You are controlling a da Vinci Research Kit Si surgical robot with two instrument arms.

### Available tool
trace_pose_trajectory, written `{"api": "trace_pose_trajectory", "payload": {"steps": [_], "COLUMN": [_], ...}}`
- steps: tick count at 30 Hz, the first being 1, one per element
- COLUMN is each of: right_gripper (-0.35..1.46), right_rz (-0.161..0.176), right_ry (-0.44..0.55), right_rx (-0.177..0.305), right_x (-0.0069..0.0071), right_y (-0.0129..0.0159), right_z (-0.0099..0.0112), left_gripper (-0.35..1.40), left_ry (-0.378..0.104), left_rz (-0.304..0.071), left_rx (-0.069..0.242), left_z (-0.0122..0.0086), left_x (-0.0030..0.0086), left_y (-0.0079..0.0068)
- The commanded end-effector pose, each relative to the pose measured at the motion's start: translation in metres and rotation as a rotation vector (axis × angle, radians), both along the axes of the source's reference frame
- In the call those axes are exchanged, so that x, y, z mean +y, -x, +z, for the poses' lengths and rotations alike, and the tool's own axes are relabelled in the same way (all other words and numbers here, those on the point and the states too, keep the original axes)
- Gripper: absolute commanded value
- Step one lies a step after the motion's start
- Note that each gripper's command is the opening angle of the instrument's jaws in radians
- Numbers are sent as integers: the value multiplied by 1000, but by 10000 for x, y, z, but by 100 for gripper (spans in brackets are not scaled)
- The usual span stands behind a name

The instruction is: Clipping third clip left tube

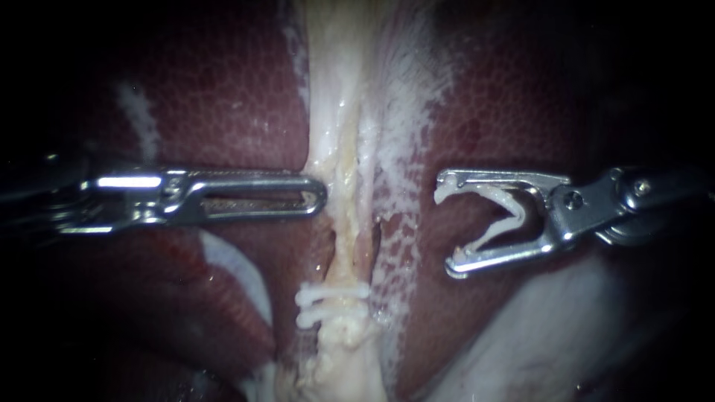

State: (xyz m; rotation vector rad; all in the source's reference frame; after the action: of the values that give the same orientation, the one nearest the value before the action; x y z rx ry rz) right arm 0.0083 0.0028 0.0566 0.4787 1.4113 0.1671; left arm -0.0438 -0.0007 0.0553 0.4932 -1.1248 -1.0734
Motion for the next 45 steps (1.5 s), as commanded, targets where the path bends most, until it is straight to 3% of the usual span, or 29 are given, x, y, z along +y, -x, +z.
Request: {"api": "trace_pose_trajectory", "payload": {"steps": [1,11,16,22,29,45], "right_gripper": [60,60,60,60,60,60], "right_rz": [0,3,0,-13,-24,-58], "right_ry": [0,8,2,-31,-58,-88], "right_rx": [0,-2,-1,3,5,27], "right_x": [0,-8,-30,-54,-72,-72], "right_y": [0,-8,-29,-61,-92,-149], "right_z": [0,9,33,65,87,89], "left_gripper": [-35,-35,-35,-35,-35,-35], "left_ry": [0,-2,-8,-16,-17,-15], "left_rz": [0,2,5,-3,-16,-17], "left_rx": [0,-2,-6,-17,-30,-29], "left_z": [0,-4,-17,-46,-65,-64], "left_x": [0,1,5,13,16,13], "left_y": [0,-4,-13,-29,-36,-36]}}
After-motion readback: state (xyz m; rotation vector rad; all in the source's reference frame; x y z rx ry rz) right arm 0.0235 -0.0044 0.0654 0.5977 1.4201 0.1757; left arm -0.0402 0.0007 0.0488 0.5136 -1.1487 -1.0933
